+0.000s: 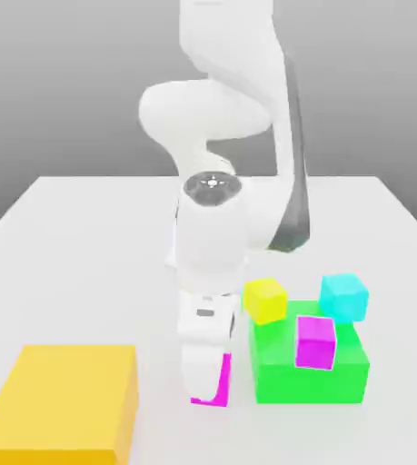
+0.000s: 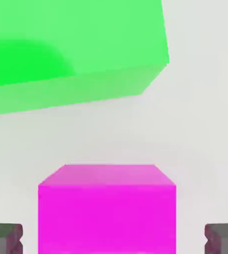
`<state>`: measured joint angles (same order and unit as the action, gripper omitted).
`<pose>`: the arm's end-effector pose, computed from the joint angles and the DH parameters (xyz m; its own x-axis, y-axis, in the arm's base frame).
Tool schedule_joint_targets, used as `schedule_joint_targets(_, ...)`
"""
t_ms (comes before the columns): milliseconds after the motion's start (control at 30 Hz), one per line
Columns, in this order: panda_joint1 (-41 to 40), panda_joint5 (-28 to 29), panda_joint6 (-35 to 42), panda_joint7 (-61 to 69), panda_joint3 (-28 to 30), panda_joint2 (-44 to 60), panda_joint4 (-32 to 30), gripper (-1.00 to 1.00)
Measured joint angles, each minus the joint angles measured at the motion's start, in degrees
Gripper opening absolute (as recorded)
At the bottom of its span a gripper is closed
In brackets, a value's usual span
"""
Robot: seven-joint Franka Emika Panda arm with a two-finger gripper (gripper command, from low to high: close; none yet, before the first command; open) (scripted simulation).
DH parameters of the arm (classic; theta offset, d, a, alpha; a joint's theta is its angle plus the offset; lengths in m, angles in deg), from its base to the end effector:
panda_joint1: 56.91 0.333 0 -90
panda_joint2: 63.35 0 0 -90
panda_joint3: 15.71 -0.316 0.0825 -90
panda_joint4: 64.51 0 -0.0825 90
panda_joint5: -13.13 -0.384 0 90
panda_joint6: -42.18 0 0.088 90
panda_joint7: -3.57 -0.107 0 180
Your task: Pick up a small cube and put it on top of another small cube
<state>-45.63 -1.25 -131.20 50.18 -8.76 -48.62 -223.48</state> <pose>0.3705 0.0048 0.1386 0.7999 0.6001 -0.0013 0.6001 -0.7999 0.0017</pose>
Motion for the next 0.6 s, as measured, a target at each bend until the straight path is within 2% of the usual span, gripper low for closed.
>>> schedule_joint_targets(167,-0.6,-0.3,-0.3,0.3,-0.7,0.5,0.1,-1.0)
schedule_joint_targets(300,2.9,6.7,5.1,-4.9,4.5,-6.4,-1.3,-1.0)
schedule_joint_targets(400,3.3,12.2,10.0,-9.3,6.2,-12.6,-2.5,-1.0)
schedule_joint_targets(600,4.0,13.8,19.7,-20.4,2.5,-24.9,-5.2,-1.0)
